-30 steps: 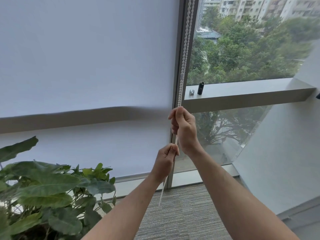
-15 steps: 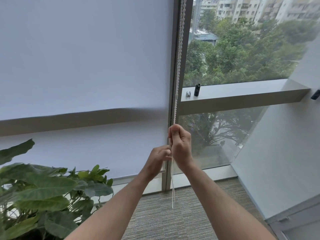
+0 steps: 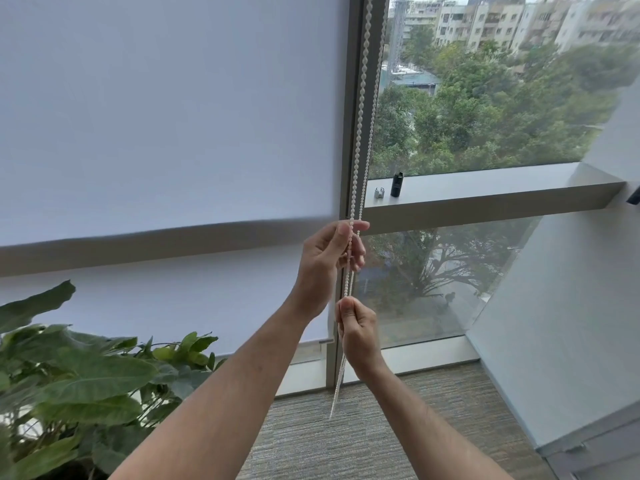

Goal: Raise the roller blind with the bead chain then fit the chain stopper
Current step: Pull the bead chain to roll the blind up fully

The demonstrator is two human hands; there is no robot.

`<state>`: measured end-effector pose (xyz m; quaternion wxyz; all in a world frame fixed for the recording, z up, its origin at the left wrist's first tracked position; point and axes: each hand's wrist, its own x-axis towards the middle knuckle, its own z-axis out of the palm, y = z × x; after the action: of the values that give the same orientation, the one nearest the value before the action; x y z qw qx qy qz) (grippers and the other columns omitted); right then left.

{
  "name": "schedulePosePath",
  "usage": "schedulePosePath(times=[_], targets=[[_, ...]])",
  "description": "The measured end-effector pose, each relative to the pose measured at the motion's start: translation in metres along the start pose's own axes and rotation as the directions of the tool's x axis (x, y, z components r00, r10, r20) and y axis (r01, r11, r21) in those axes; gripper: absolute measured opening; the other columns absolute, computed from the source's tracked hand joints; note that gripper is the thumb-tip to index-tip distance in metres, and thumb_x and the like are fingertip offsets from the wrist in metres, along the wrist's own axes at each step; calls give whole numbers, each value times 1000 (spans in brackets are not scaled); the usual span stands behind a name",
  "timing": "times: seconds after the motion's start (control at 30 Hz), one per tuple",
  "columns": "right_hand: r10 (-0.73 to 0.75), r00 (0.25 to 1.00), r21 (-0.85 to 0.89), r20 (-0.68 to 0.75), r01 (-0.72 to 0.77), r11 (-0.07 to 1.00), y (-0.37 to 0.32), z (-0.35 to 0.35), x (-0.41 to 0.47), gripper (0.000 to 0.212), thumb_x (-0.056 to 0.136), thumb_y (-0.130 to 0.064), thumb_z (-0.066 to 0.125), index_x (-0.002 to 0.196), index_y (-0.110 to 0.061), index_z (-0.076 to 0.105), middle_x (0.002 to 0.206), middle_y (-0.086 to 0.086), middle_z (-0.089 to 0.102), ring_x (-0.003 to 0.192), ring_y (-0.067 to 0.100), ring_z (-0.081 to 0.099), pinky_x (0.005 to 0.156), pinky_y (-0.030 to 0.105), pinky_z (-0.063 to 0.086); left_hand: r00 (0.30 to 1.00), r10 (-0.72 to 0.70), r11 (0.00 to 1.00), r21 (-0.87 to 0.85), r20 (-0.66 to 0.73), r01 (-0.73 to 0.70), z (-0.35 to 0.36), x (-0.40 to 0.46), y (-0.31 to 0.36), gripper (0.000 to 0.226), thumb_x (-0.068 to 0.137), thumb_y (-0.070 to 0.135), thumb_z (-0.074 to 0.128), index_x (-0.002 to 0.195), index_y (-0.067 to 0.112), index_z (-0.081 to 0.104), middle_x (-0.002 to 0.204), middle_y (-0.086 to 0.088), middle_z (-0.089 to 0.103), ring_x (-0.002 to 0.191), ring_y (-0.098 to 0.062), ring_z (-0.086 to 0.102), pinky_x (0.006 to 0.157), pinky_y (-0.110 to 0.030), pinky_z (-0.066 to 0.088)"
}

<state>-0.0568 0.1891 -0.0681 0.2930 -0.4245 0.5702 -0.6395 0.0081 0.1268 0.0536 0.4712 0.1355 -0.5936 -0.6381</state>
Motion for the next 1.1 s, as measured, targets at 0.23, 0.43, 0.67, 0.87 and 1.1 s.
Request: schedulePosePath(times=[0.23, 0.43, 0.67, 0.87, 1.1], targets=[[33, 998, 5, 48, -33, 999, 2, -7, -7, 38, 96, -23, 41, 60, -26, 51, 52, -13, 41, 50, 7, 34, 50, 26, 28, 999, -14, 1000, -12, -42, 13, 14, -7, -5, 32, 102, 23, 42, 78, 13, 60, 54, 14, 39, 49, -7, 31, 50, -16, 31], [79, 969, 23, 234, -87, 996, -2, -21, -4, 41, 101, -32, 40, 71, -34, 68, 54, 9, 47, 46, 18, 43, 46, 30, 37, 995, 10, 999, 33, -101, -7, 18, -11, -6, 31, 101, 24, 43, 73, 17, 56, 55, 11, 36, 50, -7, 30, 48, -19, 28], [74, 985, -7, 156, -73, 997, -25, -34, 27, 58, 99, -48, 29, 122, -10, 66, 114, 12, 72, 109, 22, 68, 97, 40, 52, 991, 36, 993, 119, -131, -20, 19, -16, -8, 31, 100, 24, 45, 71, 20, 55, 57, 11, 39, 52, -8, 32, 49, -22, 30], [-84, 988, 177, 133, 60, 982, -91, -29, 52, 52, 102, -44, 30, 109, -13, 71, 94, 17, 72, 90, 29, 70, 80, 36, 55, 986, -70, 985, 149, -149, 93, 12, -47, -43, 30, 98, 20, 45, 69, 16, 51, 56, 7, 34, 52, -11, 28, 50, -31, 23], [-232, 959, 345, 162, 165, 924, -126, -9, 54, 34, 103, -29, 37, 99, -11, 66, 64, 1, 56, 51, 16, 47, 48, 33, 37, 957, -222, 940, 220, -186, 261, -10, -82, -80, 33, 97, 15, 44, 67, 24, 55, 55, 10, 36, 51, -6, 31, 50, -20, 27]])
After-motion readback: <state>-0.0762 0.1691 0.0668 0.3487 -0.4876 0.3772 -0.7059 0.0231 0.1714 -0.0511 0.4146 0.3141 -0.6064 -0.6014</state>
